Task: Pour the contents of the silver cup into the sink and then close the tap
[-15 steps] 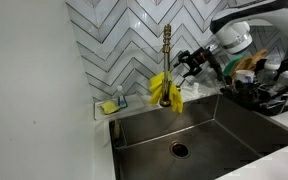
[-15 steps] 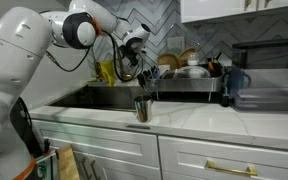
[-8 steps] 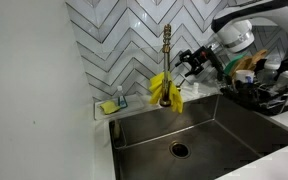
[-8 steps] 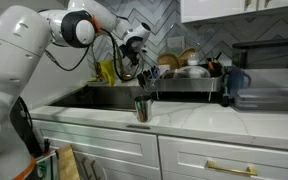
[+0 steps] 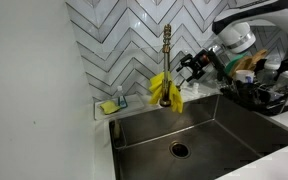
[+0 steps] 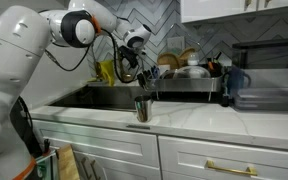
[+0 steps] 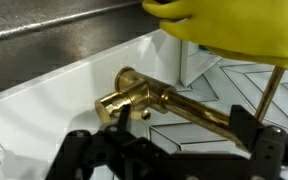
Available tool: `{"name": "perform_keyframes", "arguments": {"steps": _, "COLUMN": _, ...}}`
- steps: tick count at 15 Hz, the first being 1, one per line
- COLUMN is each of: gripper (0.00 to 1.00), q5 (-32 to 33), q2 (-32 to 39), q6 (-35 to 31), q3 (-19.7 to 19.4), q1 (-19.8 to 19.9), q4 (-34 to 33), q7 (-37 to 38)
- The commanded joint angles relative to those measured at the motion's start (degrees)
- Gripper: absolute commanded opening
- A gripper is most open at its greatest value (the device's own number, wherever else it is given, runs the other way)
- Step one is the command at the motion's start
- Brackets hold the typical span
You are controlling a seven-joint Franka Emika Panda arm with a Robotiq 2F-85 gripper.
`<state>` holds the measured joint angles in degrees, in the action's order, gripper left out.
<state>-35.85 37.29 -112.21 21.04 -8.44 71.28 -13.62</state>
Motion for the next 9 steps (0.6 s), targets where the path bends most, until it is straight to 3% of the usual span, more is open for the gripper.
{"name": "perform_keyframes", "arguments": {"steps": 1, "gripper": 1.00, "q5": -0.4, "q2": 0.2, "q6": 0.3, "q3": -0.7, "q1": -1.1, "q4": -0.1, "q7": -0.3}}
{"name": "perform_keyframes", "arguments": {"steps": 9, "gripper": 1.00, "q5": -1.1, "q2": 1.4, "q6": -0.5, "q3": -0.2, "q1": -2.0, "q4": -1.6, "q7": -0.9}}
